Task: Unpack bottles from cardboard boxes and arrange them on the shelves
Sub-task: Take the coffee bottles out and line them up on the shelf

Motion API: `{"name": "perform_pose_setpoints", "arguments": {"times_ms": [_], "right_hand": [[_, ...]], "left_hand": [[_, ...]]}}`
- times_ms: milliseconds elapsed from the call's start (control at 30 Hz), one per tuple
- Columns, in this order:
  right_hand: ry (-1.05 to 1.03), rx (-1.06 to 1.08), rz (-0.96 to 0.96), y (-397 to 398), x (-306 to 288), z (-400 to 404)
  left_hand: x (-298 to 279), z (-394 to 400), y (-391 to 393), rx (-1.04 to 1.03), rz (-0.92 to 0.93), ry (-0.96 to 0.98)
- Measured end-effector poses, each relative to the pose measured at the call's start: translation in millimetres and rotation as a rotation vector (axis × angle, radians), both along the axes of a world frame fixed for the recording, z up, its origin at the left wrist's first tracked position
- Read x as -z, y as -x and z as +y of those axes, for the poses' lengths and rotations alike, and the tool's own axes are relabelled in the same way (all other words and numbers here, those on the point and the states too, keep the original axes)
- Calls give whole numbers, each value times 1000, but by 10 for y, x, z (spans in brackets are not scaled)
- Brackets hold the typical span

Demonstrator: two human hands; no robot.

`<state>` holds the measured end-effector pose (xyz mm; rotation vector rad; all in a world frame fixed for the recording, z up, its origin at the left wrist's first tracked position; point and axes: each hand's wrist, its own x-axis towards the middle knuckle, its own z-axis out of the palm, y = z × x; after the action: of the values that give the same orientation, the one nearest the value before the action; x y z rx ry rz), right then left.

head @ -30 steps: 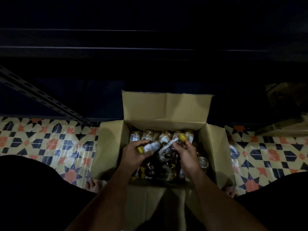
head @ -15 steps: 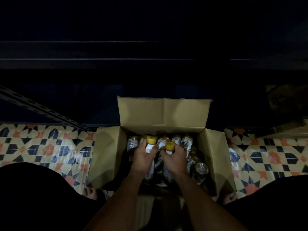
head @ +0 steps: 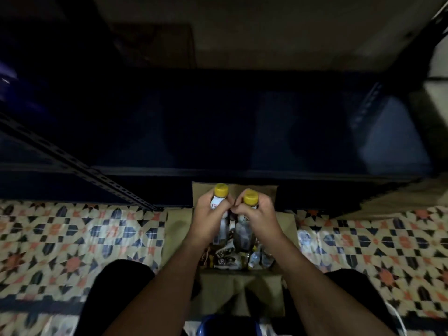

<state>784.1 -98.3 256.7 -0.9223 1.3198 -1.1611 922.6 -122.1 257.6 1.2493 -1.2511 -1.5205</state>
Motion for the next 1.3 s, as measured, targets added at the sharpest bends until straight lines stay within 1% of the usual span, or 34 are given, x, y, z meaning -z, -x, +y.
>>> {"name": "perform_pose_setpoints", "arguments": {"times_ms": [33, 200, 333, 467, 533, 633, 700, 800, 867, 1033, 1167, 1300], "right_hand": [[18, -8, -19, 9, -296, -25], [223, -33, 91, 56, -1915, -92], [376, -19, 113, 81, -3119, -163], [500, -12, 115, 93, -4065, -292], [545, 4, 113, 103, -4453, -386], [616, 34, 147, 136, -4917, -577], [645, 51, 156, 158, -5116, -717], [678, 80, 193, 181, -5240, -930], [676, 95, 218, 191, -5214, -1055], [607, 156, 173, 286, -5020, -1325], [643, 159, 220, 334, -4987, -1505], [658, 203, 245, 326, -4999, -1642]], "left_hand": [[-308, -20, -11, 13, 4, 32], [-1902, -64, -7, 33, 23, 197], [-3047, -151, 38, 21, 87, 339], [-3935, -311, 79, 17, 176, 451], [-4313, -419, 112, 15, 234, 498], [-4775, -625, 149, -10, 252, 581], [-4994, -752, 172, -27, 258, 620], [-5126, -941, 229, -28, 256, 650], [-5098, -1057, 268, -37, 235, 654], [-4920, -1247, 297, -6, 191, 673], [-4864, -1412, 343, -12, 171, 679], [-4862, -1556, 410, -14, 189, 654]]}}
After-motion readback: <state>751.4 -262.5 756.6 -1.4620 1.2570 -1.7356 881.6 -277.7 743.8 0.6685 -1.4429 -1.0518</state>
